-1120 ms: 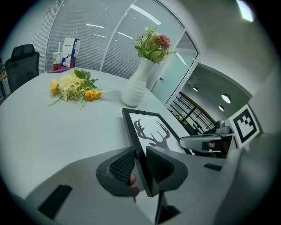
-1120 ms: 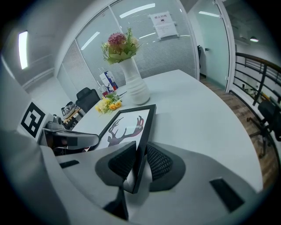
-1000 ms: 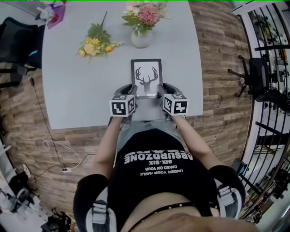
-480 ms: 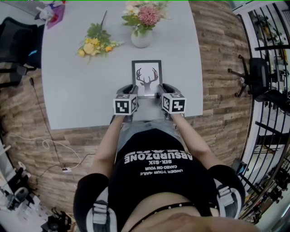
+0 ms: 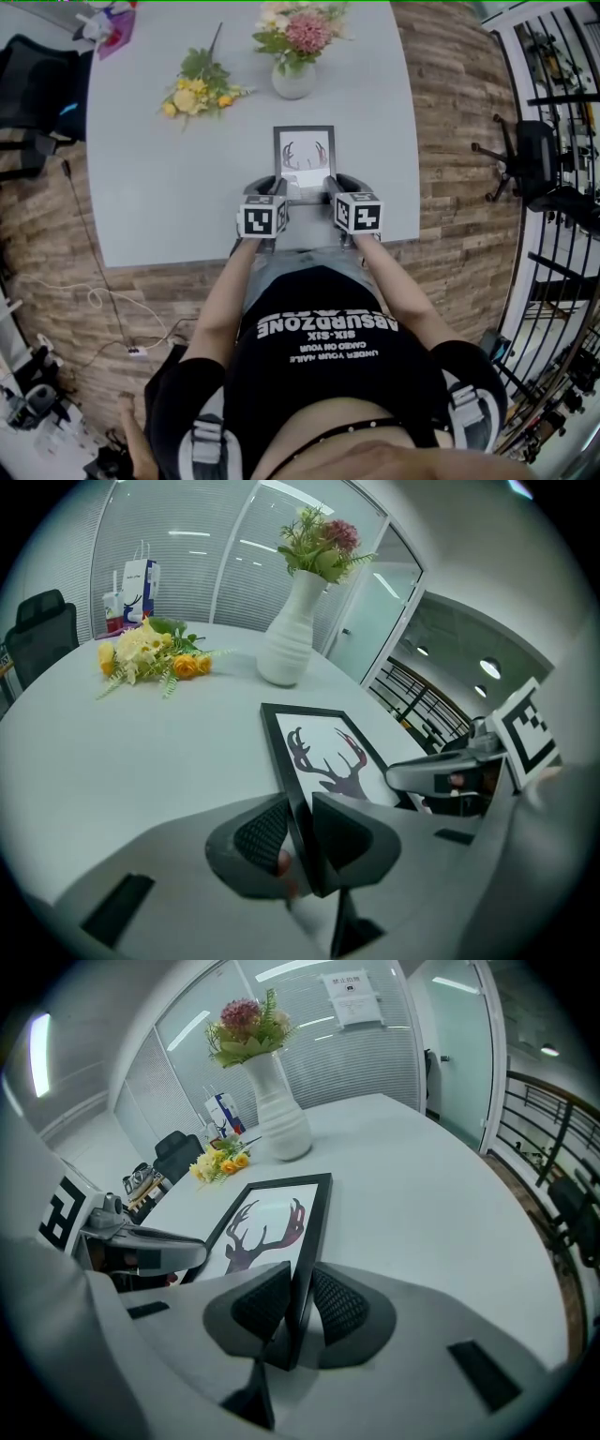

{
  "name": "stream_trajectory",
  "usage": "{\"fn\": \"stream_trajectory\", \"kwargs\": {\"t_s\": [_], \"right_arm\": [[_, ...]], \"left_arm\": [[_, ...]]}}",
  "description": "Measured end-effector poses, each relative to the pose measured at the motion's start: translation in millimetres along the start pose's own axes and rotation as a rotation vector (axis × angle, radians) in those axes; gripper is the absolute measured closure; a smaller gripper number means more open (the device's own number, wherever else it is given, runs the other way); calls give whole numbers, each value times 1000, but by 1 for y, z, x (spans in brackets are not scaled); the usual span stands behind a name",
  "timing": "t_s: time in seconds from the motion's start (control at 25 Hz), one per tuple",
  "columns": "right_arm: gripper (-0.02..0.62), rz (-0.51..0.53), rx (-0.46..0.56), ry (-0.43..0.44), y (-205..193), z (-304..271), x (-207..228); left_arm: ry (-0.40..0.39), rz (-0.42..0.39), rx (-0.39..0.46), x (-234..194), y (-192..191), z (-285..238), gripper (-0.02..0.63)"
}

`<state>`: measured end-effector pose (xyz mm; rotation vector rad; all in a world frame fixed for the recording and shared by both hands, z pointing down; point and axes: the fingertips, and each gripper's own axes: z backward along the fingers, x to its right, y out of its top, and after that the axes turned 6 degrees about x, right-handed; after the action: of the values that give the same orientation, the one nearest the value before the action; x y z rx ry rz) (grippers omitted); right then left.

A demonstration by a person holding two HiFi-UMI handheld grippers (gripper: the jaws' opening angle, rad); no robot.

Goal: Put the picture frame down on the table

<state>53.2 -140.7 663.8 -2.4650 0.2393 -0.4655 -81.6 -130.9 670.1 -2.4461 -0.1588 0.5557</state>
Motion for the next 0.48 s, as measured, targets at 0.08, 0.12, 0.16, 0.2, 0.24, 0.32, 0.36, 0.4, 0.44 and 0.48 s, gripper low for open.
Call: {"fn": "stream_trajectory", "kwargs": {"t_s": [0.08, 0.12, 0.16, 0.2, 0.24, 0.32, 0.36, 0.4, 0.44, 0.48], "right_arm": [[506, 5, -6, 0, -2, -2, 0], [506, 7, -10, -1, -4, -3, 0], [506, 10, -13, -3, -5, -2, 1], [506, 13, -13, -5, -6, -2, 1], [506, 14, -11, -5, -6, -2, 1], [506, 14, -6, -3, -5, -3, 1], [506, 14, -5, 0, -5, -3, 2], [505, 14, -5, 3, -5, -4, 2], [505, 13, -6, 7, -5, -3, 2], [505, 10, -8, 13, -5, -3, 2]], "left_arm": [[4, -6, -6, -1, -3, -2, 518], [9, -13, -12, -1, -4, -2, 518], [13, -21, -17, -1, -5, -2, 518], [17, -29, -19, 0, -5, -2, 517], [20, -34, -19, 0, -5, -2, 517], [22, -38, -14, 1, -4, -3, 517], [21, -39, -12, 1, -3, -3, 517], [19, -43, -11, 1, -3, -3, 517], [18, -48, -12, 2, -3, -3, 517], [18, -54, -15, 3, -4, -3, 518]]}}
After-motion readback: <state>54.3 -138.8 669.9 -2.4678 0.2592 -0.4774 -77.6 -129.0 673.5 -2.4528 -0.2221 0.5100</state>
